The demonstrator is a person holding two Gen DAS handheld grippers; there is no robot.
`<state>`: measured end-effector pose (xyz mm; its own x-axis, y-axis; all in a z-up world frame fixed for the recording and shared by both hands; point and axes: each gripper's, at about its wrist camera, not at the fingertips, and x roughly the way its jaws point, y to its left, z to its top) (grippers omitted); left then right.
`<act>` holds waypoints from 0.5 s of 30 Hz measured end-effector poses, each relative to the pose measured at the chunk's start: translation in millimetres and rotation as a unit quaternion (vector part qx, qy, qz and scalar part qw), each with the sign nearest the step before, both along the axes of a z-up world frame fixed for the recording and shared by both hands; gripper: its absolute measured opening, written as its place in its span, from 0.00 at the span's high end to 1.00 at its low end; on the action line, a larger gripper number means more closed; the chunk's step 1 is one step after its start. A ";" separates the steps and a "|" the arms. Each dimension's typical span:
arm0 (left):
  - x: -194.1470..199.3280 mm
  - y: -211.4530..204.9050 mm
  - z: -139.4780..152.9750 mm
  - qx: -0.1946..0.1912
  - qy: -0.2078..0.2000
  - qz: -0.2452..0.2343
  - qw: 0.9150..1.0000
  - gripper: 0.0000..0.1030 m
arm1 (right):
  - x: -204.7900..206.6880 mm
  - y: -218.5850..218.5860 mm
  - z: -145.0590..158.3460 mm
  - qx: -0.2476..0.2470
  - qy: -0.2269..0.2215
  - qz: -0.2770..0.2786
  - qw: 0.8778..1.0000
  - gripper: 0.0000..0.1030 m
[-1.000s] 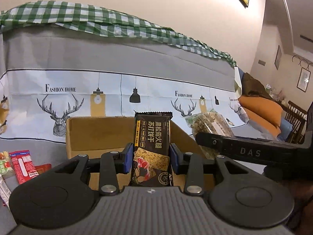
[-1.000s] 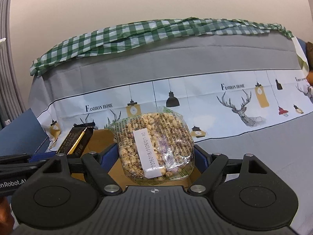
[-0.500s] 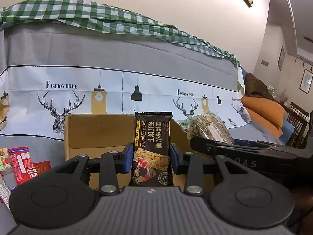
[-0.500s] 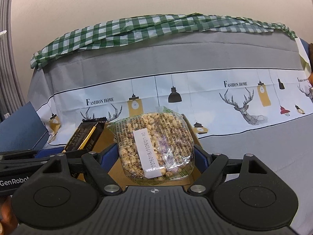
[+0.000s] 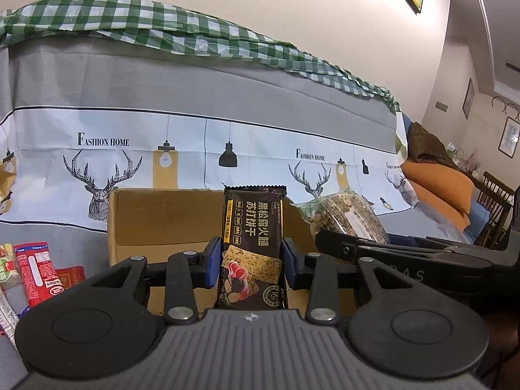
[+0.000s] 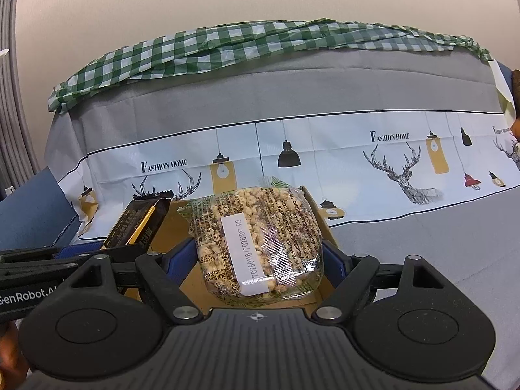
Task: Organize snacks
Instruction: 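Carry both held packets over the open cardboard box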
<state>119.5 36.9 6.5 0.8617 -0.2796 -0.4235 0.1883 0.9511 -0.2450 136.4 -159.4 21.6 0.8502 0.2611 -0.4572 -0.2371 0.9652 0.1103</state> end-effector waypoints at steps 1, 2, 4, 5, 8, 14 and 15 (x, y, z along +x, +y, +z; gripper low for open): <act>0.1 -0.1 0.2 0.000 0.000 0.000 1.000 0.59 | 0.1 0.1 -0.1 0.000 0.001 0.000 1.000 0.21; -0.1 -0.3 0.2 0.001 -0.001 0.000 1.000 0.59 | 0.0 0.4 0.1 0.000 0.001 0.001 1.000 0.21; 0.5 -0.3 0.5 0.000 -0.001 0.000 1.000 0.59 | 0.0 0.4 0.2 0.000 0.000 0.001 1.000 0.21; 0.4 -0.4 0.5 0.000 -0.001 0.000 1.000 0.59 | 0.1 0.4 0.2 0.000 0.001 0.001 1.000 0.21; 0.9 -0.6 0.5 0.000 0.000 -0.001 1.000 0.59 | -0.3 0.3 0.3 0.000 0.001 0.000 1.000 0.21; 0.8 -0.5 1.6 -0.002 -0.002 -0.001 1.000 0.59 | 0.3 0.2 0.2 0.000 0.001 0.002 1.000 0.21; 0.7 -0.5 1.7 -0.002 -0.003 -0.001 1.000 0.59 | 0.3 -0.2 -0.1 0.000 0.001 0.003 1.000 0.21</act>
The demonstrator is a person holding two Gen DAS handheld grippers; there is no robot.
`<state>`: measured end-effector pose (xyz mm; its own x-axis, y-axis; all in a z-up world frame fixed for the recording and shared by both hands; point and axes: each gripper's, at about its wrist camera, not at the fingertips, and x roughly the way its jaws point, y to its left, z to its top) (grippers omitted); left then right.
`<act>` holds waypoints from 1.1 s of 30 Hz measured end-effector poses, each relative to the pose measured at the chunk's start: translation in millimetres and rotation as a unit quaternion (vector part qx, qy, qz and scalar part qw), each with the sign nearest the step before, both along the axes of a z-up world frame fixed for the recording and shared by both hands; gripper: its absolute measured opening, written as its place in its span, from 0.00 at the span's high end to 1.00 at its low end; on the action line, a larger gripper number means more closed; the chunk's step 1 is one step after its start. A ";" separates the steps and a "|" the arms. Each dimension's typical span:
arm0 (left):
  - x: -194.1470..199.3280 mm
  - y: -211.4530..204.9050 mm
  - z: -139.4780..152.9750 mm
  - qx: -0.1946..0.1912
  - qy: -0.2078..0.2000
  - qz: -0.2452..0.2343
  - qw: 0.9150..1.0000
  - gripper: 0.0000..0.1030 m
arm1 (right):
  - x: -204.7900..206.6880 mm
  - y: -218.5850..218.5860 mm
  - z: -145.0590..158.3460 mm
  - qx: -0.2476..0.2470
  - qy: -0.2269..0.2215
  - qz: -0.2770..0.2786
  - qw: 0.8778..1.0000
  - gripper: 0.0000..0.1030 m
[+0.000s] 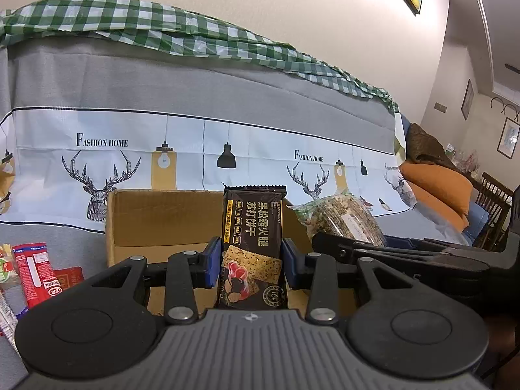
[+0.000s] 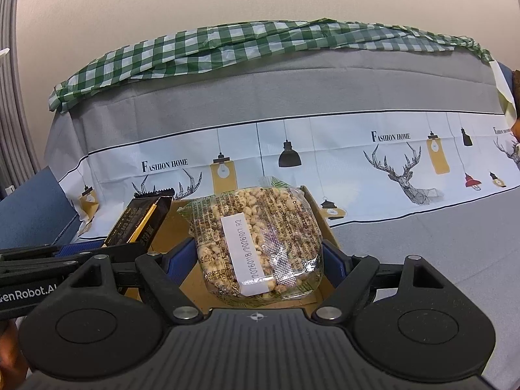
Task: Organize snacks
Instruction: 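Open both tools to drop the packets into the box, then move both tools back down to the snack pile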
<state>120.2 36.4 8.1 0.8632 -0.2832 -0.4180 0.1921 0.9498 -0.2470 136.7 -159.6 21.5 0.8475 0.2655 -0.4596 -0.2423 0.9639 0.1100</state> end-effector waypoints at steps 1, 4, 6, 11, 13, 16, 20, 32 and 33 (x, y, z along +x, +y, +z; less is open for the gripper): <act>0.1 -0.3 0.0 0.000 0.000 0.000 1.000 0.59 | 0.3 0.4 -0.2 0.000 0.000 0.000 1.000 0.21; 0.4 -0.1 0.4 -0.001 0.001 0.001 1.000 0.59 | 0.7 0.1 -0.4 0.000 0.001 0.001 1.000 0.21; 0.3 -0.1 0.0 -0.001 0.001 0.001 1.000 0.59 | 0.4 0.5 -0.3 -0.001 0.000 0.001 1.000 0.21; 0.3 -0.1 0.1 -0.001 0.000 0.001 1.000 0.59 | 0.3 0.4 -0.7 -0.001 0.001 0.001 1.000 0.21; 0.1 -0.1 0.2 -0.001 0.000 0.001 1.000 0.59 | 0.3 0.5 -0.7 -0.001 0.001 0.001 1.000 0.21; 0.2 0.4 0.7 -0.002 -0.001 0.002 1.000 0.59 | 0.4 0.6 -0.7 -0.001 0.001 0.001 1.000 0.21; -0.3 0.7 0.7 -0.003 -0.002 0.003 1.000 0.59 | 0.0 1.0 -0.7 -0.001 0.001 0.001 1.000 0.21; -2.1 6.0 1.4 -0.007 -0.011 0.012 1.000 0.44 | 2.2 3.7 -1.6 -0.006 0.003 0.001 1.000 0.18; -2.8 6.9 1.6 -0.006 -0.015 0.014 1.000 0.44 | 2.1 4.3 -1.8 -0.008 0.002 0.000 1.000 0.18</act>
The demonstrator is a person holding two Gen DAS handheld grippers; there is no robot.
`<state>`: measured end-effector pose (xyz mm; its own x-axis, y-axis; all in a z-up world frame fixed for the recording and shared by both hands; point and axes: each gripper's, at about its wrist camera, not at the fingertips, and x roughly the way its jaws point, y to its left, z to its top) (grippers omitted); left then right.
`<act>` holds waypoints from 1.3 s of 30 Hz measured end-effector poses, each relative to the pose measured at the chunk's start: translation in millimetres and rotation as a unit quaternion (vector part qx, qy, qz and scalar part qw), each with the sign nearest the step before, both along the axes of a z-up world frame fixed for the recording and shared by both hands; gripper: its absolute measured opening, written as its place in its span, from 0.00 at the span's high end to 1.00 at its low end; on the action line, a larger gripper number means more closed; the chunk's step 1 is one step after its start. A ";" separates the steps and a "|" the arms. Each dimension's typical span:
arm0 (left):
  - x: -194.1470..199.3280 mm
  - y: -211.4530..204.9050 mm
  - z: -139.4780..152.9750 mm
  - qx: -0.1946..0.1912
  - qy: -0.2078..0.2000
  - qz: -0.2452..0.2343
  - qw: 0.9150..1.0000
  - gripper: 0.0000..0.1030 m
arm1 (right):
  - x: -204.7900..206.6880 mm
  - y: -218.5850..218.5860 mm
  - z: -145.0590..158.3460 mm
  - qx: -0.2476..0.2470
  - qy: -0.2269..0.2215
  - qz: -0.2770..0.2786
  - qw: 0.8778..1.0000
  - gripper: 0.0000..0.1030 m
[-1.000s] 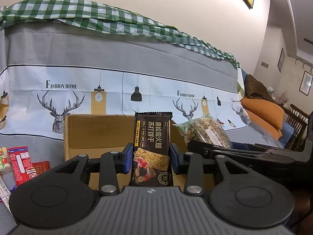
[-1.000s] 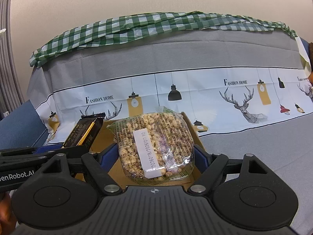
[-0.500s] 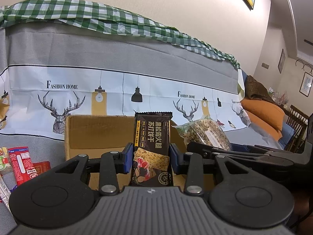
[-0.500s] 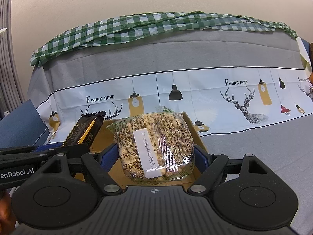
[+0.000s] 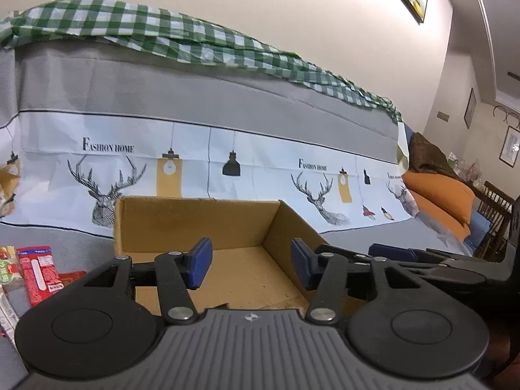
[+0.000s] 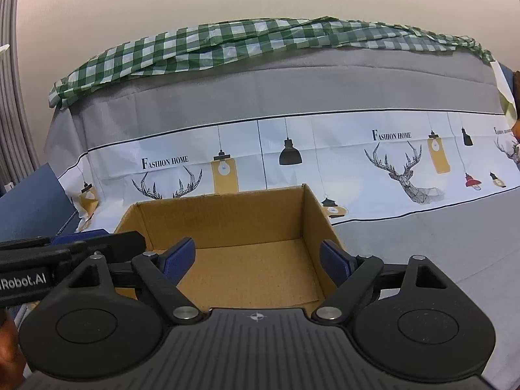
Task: Organize snacks
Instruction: 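Move both tools back down to the snack pile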
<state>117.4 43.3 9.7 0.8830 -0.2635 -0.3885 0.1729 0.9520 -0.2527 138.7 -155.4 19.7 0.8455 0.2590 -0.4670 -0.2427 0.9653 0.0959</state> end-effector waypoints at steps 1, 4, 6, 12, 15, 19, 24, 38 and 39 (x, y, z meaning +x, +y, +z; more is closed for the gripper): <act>-1.6 1.1 0.0 0.001 -0.007 0.003 1.000 0.45 | -0.1 0.3 -0.1 -0.001 -0.001 0.000 1.000 0.18; -7.8 5.0 0.5 0.002 -0.027 0.003 1.000 0.48 | -1.4 1.6 0.0 -0.001 -0.003 -0.002 1.000 0.18; -13.1 8.2 1.3 0.011 -0.033 0.003 0.999 0.53 | -2.5 4.0 0.3 -0.001 -0.005 -0.001 1.000 0.18; -29.5 32.3 6.2 0.040 -0.005 -0.018 0.999 0.56 | -9.1 14.3 1.4 0.012 -0.010 0.011 1.000 0.42; -34.5 56.2 12.7 0.049 0.019 -0.024 0.998 0.64 | -13.4 21.8 2.2 0.027 -0.009 0.023 0.999 0.58; -43.8 91.7 16.6 0.103 0.026 -0.006 0.994 0.68 | -22.7 35.0 7.6 0.044 -0.021 0.044 0.998 0.65; -63.3 170.6 -3.0 0.035 0.052 0.085 0.994 0.71 | -41.0 62.5 12.2 0.066 -0.036 0.078 0.994 0.68; -58.1 252.6 -22.7 -0.031 0.125 0.215 0.968 0.77 | -82.2 207.6 -20.5 0.027 0.000 0.244 0.969 0.69; -57.3 252.7 -25.7 -0.031 0.133 0.213 0.967 0.77 | -81.3 217.4 -26.0 0.017 0.009 0.246 0.969 0.69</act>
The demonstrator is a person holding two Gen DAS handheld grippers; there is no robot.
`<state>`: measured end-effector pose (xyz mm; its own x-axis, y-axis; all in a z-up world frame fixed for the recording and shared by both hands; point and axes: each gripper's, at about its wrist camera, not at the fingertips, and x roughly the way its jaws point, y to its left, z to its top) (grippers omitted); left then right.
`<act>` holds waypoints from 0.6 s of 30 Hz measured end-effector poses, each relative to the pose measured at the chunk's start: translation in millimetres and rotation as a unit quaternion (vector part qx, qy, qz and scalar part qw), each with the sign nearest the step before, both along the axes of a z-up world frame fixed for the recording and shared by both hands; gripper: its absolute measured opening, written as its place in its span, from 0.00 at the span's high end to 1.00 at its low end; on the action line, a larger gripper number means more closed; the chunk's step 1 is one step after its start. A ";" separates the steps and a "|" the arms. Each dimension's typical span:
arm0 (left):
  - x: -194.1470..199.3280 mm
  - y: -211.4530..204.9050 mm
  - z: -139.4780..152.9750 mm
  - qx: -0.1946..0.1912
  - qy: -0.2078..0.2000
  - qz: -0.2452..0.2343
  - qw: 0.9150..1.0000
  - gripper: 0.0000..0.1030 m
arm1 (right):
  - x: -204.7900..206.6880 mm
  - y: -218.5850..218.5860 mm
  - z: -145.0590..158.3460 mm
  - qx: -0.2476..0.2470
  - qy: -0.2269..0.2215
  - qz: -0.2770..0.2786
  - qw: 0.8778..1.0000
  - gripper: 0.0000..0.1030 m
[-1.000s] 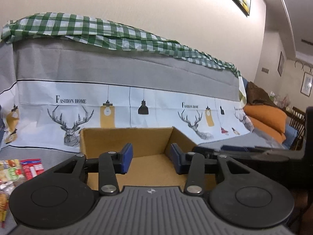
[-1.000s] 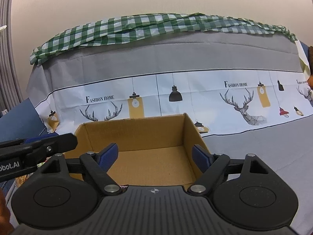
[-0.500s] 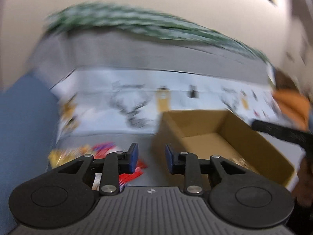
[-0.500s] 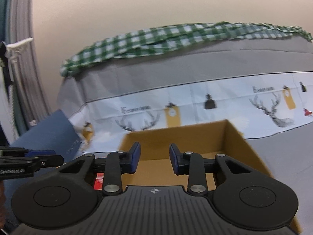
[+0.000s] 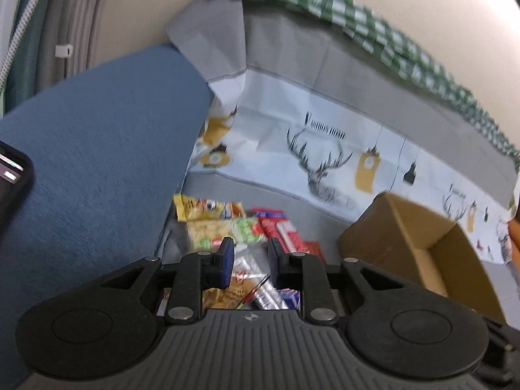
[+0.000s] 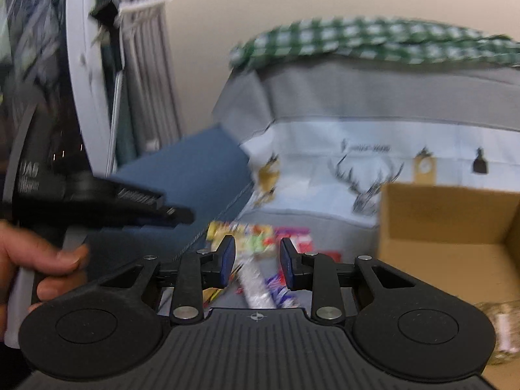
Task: Organize snacks
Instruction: 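Move both tools back down to the snack pile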
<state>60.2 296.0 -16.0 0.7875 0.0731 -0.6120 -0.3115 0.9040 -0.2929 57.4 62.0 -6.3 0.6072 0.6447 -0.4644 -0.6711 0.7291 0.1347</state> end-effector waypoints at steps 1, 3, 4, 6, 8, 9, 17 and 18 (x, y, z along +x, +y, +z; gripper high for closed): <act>1.2 -0.1 -3.5 -0.004 0.007 -0.001 1.000 0.76 | 1.2 9.7 -5.7 -0.014 0.004 0.000 1.000 0.69; 8.3 -0.6 -10.9 -0.016 0.020 0.002 1.000 0.73 | 4.9 24.5 -16.0 -0.040 0.009 -0.009 0.999 0.68; 10.2 0.7 -14.3 -0.025 0.027 0.004 0.999 0.67 | 7.8 30.4 -21.0 -0.049 0.014 -0.015 0.999 0.67; 14.7 4.9 -20.3 -0.047 0.039 0.014 0.998 0.55 | 17.2 40.6 -30.5 -0.064 0.027 -0.029 0.997 0.62; 17.0 9.1 -26.0 -0.071 0.048 0.026 0.996 0.41 | 29.2 49.2 -37.8 -0.079 0.032 -0.044 0.995 0.55; 19.6 11.1 -29.1 -0.083 0.055 0.033 0.995 0.32 | 34.9 51.3 -42.6 -0.086 0.034 -0.050 0.994 0.50; 40.3 29.2 -58.8 -0.185 0.093 0.091 0.974 0.19 | 70.6 75.5 -81.6 -0.146 0.091 -0.058 0.983 0.36; 43.6 31.2 -62.0 -0.193 0.096 0.100 0.971 0.17 | 73.4 76.6 -84.8 -0.148 0.099 -0.058 0.982 0.36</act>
<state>103.8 327.2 -78.0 0.6494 -0.0509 -0.7588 -0.5528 0.6535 -0.5170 130.8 138.6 -91.1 0.5472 0.3961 -0.7373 -0.5635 0.8257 0.0254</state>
